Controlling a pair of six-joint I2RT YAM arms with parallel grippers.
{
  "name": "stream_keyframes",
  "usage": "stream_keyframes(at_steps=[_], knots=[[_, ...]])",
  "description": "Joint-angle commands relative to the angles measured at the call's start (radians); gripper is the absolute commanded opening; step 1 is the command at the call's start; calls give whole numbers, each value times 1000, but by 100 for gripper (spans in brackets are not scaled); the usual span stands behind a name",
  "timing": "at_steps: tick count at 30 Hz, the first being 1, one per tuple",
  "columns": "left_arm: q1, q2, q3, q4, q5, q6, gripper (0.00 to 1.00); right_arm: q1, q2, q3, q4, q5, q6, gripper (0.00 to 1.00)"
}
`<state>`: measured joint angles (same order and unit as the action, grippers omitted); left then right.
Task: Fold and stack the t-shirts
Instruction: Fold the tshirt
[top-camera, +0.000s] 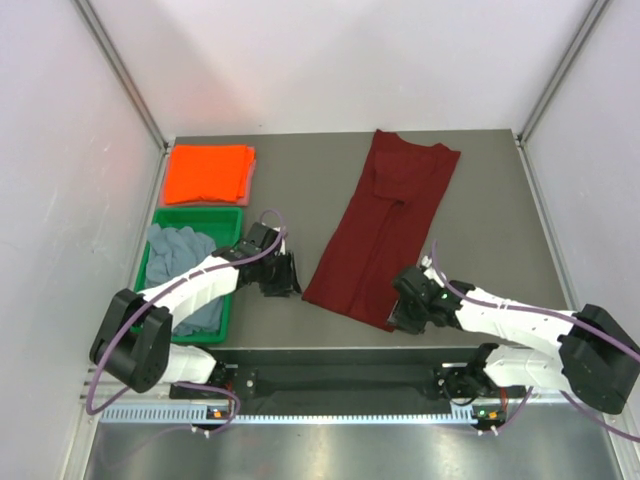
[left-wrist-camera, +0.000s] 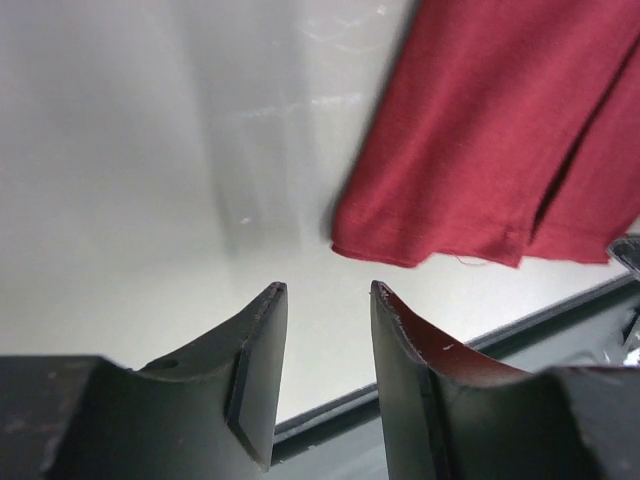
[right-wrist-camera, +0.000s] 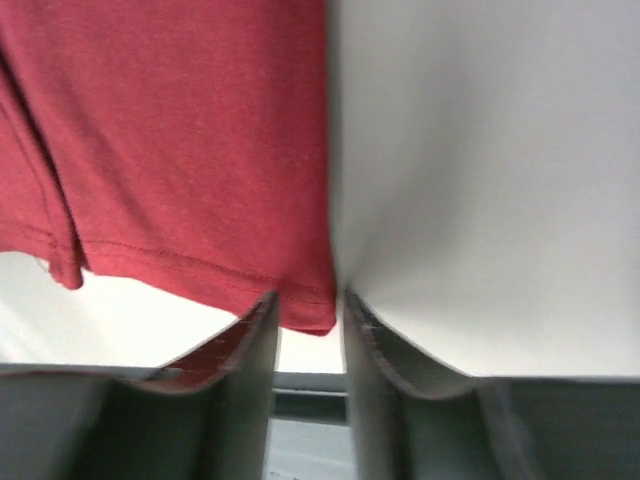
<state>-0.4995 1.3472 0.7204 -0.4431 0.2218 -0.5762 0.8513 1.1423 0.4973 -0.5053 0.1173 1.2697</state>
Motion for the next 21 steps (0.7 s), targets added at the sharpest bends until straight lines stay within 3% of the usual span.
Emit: stream_keyframes(at_steps=[1, 4, 6, 14, 21], knots=[[-4, -25, 33, 4, 63, 7, 44, 20, -21, 3, -22, 44, 34, 29], [-4, -22, 28, 12, 122, 1, 44, 22, -23, -2, -16, 42, 25, 6], [-4, -40, 25, 1, 126, 6, 44, 22, -33, -9, -42, 42, 22, 0], [-10, -91, -12, -25, 245, 27, 46, 20, -209, -71, -179, 47, -32, 0], [-33, -62, -76, 98, 280, -28, 47, 22, -300, -85, -259, 39, -43, 0]])
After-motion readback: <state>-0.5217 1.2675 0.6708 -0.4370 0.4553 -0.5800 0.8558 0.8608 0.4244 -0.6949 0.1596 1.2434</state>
